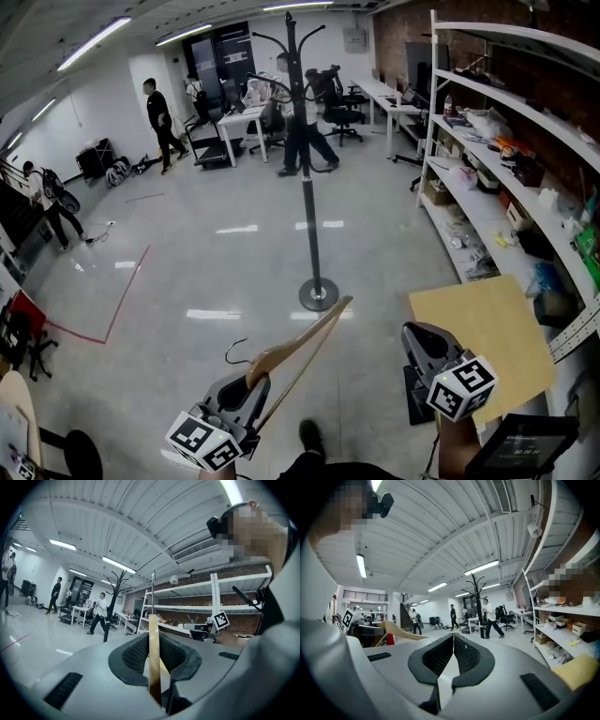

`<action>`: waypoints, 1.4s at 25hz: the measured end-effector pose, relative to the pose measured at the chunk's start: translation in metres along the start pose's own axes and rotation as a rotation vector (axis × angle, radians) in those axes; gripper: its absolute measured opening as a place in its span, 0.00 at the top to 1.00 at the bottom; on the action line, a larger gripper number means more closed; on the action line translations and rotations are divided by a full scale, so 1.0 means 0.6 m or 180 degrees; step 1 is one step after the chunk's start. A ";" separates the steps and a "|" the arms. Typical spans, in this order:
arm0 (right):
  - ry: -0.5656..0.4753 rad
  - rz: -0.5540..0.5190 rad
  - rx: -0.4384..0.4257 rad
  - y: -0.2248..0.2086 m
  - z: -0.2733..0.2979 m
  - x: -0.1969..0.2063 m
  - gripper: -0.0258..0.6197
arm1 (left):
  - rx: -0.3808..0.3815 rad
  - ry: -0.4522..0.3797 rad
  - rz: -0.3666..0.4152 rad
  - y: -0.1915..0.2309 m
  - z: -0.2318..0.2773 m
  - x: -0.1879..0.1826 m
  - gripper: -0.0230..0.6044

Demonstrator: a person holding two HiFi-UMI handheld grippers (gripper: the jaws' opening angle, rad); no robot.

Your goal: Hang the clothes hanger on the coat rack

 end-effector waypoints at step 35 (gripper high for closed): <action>-0.0194 -0.0093 -0.0266 -0.383 0.662 0.031 0.95 | 0.0431 -0.0034 0.0099 0.484 0.663 -0.022 0.88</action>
Point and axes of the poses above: the fingertips, and each gripper's own axes: z forward along the fingers, y to its left, x out of its underside, the point moved 3 cm from there along -z, backward along the fingers, and after that the axes turned 14 degrees about -y, right-handed, at the moved point
